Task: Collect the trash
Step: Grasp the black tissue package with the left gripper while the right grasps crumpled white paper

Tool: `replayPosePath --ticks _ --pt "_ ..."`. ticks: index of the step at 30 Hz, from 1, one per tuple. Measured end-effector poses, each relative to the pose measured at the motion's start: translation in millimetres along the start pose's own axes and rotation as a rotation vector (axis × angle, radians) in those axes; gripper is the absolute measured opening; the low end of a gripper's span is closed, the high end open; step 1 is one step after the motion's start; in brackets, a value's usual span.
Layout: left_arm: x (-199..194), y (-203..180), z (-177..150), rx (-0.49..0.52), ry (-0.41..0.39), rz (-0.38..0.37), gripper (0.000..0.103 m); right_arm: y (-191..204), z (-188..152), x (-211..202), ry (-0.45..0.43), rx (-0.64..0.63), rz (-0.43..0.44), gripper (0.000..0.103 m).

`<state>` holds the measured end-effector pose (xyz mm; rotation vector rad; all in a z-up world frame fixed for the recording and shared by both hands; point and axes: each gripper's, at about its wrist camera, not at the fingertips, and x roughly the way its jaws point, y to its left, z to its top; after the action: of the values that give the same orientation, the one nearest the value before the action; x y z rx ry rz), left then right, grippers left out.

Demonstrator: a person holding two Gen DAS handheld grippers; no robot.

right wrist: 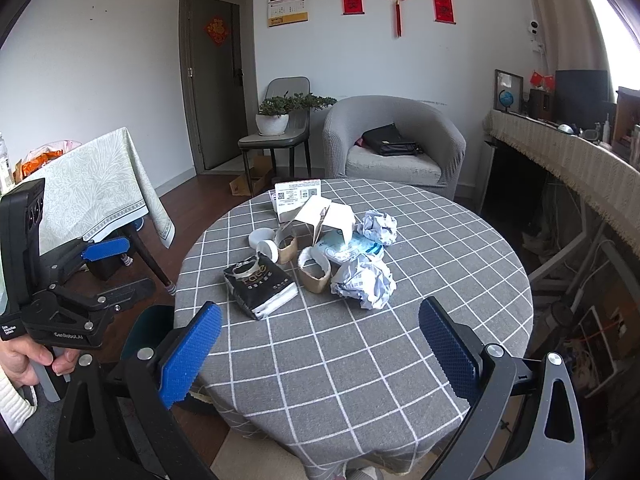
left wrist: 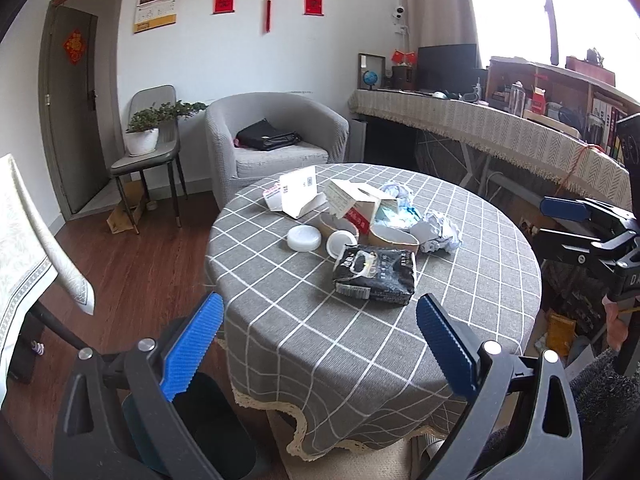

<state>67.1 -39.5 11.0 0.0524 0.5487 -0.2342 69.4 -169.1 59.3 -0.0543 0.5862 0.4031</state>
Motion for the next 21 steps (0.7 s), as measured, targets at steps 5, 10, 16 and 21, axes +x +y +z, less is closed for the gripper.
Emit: replayPosePath --ticks 5,10,16,21 --pt "35 -19 7 0.073 0.033 -0.039 0.099 -16 8 25 0.048 -0.008 0.017 0.1" --pt "68 -24 9 0.091 0.075 -0.063 0.099 -30 15 47 0.076 0.006 0.051 0.1" --pt "101 -28 8 0.079 0.129 -0.087 0.099 -40 13 71 0.125 0.012 0.072 0.1" --pt "107 -28 11 0.043 0.138 -0.113 0.095 -50 11 85 0.154 0.025 0.085 0.1"
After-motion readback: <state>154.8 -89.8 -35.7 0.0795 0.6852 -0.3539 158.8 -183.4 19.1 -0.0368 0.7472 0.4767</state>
